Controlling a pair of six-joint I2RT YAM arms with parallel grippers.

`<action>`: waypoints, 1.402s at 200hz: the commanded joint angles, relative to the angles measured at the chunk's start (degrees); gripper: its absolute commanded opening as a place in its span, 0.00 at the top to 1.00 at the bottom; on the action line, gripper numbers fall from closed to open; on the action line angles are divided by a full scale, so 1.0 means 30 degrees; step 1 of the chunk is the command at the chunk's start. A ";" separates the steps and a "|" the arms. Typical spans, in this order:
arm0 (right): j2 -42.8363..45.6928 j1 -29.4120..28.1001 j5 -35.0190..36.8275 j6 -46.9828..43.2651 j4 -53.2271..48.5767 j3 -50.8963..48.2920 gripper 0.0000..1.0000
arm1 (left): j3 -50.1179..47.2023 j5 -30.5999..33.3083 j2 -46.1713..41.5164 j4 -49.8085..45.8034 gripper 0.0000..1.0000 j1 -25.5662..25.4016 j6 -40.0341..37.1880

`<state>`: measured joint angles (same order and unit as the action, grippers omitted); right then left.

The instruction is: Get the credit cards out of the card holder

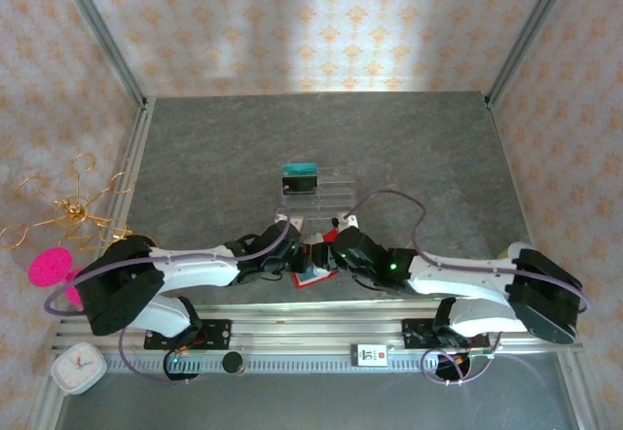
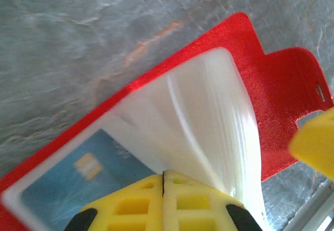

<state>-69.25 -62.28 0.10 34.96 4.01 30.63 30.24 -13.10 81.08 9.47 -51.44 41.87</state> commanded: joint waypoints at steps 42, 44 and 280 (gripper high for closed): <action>0.4352 0.0199 0.1261 0.1208 -0.2189 -0.2362 0.64 | 0.3022 -0.0654 0.3425 -0.0617 1.00 -0.0525 -0.1153; 0.4383 0.0195 0.1206 0.1186 -0.2172 -0.2419 0.65 | 0.3054 -0.0667 0.3519 -0.0641 1.00 -0.0528 -0.1168; -0.0713 0.1512 0.1371 0.2003 -0.2149 -0.2297 0.93 | -0.1463 0.1282 -0.0191 -0.1147 0.95 -0.0520 -0.0373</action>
<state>-73.19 -57.95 0.03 40.34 4.05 22.37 26.50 -12.36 79.37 7.73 -52.53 40.97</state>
